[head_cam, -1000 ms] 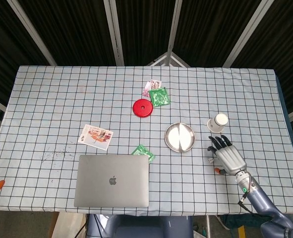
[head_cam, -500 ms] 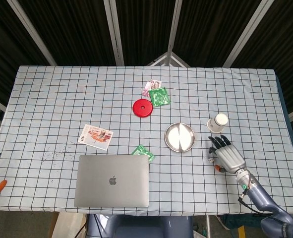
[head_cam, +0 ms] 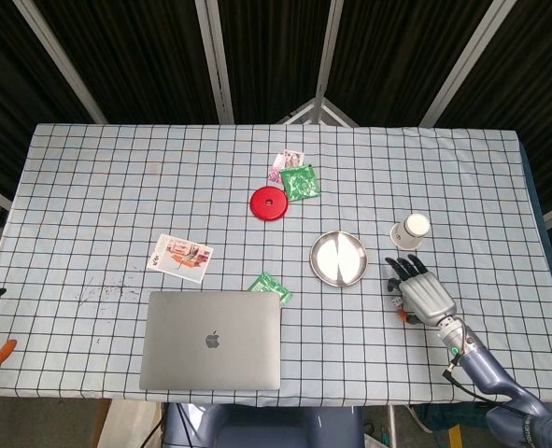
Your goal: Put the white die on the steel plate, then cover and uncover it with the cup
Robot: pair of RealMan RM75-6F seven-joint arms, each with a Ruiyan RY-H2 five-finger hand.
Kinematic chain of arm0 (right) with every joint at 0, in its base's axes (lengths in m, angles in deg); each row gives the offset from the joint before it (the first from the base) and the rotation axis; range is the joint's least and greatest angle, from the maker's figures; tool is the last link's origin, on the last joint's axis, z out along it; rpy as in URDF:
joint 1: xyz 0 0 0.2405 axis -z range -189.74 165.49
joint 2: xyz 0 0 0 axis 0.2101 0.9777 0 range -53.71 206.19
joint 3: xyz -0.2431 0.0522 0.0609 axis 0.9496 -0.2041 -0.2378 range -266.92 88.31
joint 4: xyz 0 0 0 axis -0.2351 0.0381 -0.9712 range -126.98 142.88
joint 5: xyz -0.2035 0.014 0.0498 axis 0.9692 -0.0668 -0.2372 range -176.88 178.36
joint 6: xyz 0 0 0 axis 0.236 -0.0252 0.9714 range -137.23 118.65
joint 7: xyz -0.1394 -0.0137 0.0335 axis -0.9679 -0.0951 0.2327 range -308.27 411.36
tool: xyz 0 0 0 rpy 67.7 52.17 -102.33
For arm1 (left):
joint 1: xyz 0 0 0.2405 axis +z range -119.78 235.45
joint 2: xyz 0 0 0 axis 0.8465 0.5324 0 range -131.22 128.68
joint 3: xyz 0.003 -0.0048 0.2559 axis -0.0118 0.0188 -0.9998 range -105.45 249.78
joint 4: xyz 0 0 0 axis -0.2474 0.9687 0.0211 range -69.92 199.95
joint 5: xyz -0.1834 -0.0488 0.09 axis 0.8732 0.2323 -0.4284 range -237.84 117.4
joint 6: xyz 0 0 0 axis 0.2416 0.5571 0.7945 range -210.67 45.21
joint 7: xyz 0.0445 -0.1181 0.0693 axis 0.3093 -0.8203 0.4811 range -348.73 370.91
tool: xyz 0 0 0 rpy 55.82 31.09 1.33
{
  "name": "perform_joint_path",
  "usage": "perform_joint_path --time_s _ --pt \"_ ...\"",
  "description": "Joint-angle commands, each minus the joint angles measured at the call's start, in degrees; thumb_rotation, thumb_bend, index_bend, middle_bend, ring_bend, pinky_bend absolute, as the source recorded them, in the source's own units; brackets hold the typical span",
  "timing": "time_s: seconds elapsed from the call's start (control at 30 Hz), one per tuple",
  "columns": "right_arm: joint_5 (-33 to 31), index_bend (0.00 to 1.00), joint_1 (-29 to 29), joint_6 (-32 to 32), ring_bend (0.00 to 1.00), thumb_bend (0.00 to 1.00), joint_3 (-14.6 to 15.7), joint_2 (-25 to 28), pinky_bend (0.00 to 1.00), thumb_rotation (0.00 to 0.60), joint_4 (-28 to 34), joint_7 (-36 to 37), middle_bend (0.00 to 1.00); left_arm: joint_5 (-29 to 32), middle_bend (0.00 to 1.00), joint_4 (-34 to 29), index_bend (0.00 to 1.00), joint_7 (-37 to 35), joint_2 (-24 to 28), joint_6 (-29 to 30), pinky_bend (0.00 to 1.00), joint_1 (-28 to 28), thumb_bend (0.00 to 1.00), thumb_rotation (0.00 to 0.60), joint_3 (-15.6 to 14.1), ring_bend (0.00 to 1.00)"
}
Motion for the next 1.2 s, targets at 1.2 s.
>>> perform_joint_path --time_s 1.2 --pt "-1.7 0.57 -1.4 -0.3 0.12 0.38 1.6 -1.5 0.00 0.600 -3.5 0.9 0.12 0.6 0.00 -0.6 0.23 2.2 -0.4 -1.3 0.13 -0.5 0.26 0.600 -0.1 0.00"
